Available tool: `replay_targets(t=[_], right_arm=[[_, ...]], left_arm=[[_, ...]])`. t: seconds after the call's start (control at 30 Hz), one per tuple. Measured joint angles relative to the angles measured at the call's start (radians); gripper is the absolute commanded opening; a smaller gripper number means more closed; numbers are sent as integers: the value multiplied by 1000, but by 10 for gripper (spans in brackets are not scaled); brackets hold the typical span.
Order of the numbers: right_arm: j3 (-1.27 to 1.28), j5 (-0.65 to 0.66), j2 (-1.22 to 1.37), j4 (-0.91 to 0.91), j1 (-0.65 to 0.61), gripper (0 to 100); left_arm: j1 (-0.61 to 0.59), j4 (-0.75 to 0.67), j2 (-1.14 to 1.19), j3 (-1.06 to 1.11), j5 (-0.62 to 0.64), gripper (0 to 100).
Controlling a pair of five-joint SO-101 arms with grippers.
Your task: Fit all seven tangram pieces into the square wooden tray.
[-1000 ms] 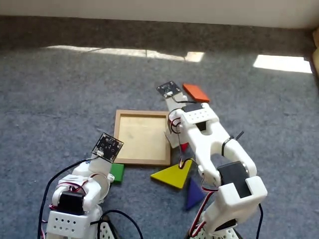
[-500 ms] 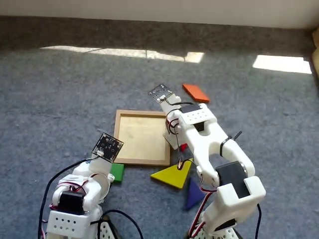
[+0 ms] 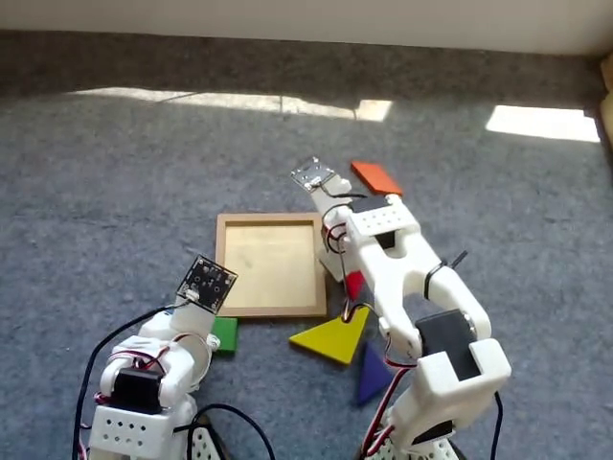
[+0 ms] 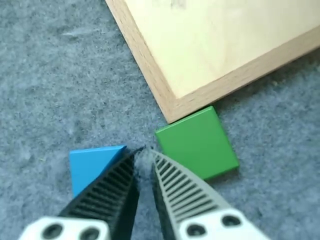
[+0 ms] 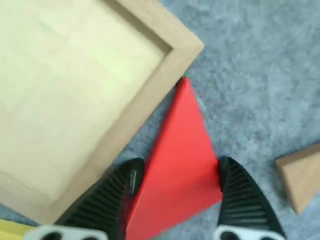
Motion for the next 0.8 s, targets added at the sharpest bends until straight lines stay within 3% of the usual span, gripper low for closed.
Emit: replay_targets(t=[0.63, 0.8], right_arm=[[18, 86, -209, 138, 75, 98], [18, 60, -215, 221, 117, 262]], left_arm=[[0, 0, 0, 0, 0, 7], [0, 0, 0, 0, 0, 7]])
